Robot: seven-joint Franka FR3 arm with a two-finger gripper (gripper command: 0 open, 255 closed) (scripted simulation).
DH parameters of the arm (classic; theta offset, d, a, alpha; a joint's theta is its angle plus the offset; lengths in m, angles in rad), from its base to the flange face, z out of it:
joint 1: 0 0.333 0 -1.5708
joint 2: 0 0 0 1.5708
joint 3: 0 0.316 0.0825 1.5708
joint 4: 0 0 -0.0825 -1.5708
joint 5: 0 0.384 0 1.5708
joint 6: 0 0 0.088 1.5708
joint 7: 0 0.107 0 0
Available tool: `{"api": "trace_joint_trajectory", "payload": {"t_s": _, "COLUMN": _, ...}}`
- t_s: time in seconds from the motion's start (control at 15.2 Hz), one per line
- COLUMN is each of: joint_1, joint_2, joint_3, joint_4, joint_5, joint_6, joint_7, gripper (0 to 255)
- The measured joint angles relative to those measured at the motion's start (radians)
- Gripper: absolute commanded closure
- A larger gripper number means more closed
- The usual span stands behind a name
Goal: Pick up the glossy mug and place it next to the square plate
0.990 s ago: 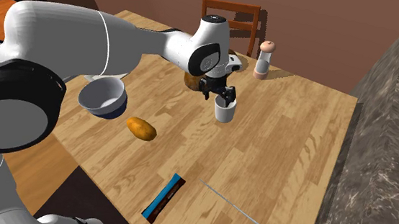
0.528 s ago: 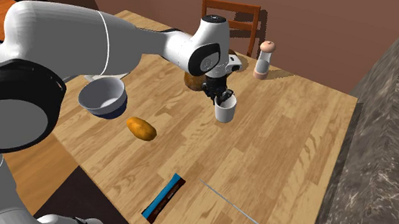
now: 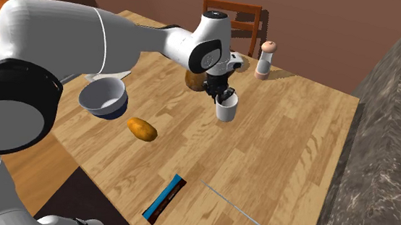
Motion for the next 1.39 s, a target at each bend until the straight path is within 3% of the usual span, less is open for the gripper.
{"api": "trace_joint_trajectory", "payload": {"t_s": 1.39, "joint_1": 0.001, "joint_2": -0.072, "joint_3": -0.009, "joint_4": 0.176, "joint_5": -0.015, "joint_6": -0.246, "joint_7": 0.0, "gripper": 255}}
